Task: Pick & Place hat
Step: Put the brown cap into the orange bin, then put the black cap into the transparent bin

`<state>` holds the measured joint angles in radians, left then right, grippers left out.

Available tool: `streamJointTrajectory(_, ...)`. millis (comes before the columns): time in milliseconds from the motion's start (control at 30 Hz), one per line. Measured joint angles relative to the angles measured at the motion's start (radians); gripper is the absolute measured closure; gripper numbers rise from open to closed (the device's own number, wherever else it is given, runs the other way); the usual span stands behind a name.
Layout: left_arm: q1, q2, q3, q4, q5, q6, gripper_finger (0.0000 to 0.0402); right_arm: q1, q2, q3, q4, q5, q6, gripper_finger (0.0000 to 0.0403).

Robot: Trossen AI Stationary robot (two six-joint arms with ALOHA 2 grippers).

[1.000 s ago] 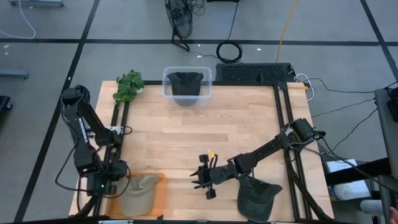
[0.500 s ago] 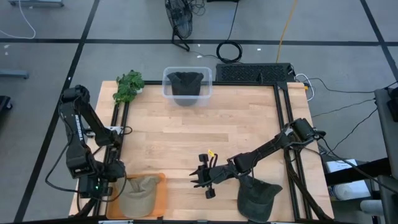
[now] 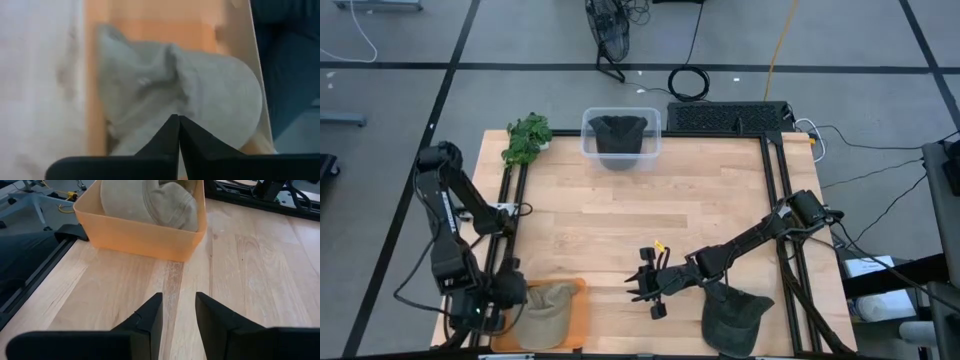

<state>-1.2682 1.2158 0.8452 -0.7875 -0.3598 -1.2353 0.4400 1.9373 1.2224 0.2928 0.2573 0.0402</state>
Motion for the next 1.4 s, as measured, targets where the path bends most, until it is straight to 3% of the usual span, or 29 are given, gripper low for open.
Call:
streamJointTrajectory(267, 0.0, 0.216, 0.0, 0.055, 0.169, -0.004, 0.0395, 0.0, 0.0, 0.0, -0.008, 0.0, 0.0, 0.031)
streamJointTrajectory(500, 0.0, 0.332, 0.005, 0.054, 0.187, 0.001, 0.0379, 0.0, 0.0, 0.0, -0.008, 0.0, 0.001, 0.031)
streamJointTrajectory(767, 0.0, 0.261, 0.0, -0.021, 0.247, 0.0, 0.0397, 0.0, 0.0, 0.0, -0.007, 0.0, 0.0, 0.031)
streamJointTrajectory(933, 0.012, 0.146, -0.003, -0.039, 0.233, -0.007, 0.0378, 0.0, 0.0, 0.0, -0.007, 0.0, 0.001, 0.031)
streamJointTrajectory(1200, 0.019, 0.029, -0.003, -0.023, -0.001, 0.048, 0.0393, 0.0, 0.0, 0.0, -0.007, 0.0, 0.001, 0.031)
streamJointTrajectory(1267, 0.019, 0.017, -0.003, -0.018, -0.143, 0.085, 0.0397, 0.0, 0.0, 0.0, -0.007, 0.0, 0.0, 0.031)
streamJointTrajectory(1400, 0.065, 0.013, -0.003, 0.017, -0.538, 0.164, 0.0381, 0.0, 0.0, 0.0, -0.007, 0.001, -0.001, 0.031)
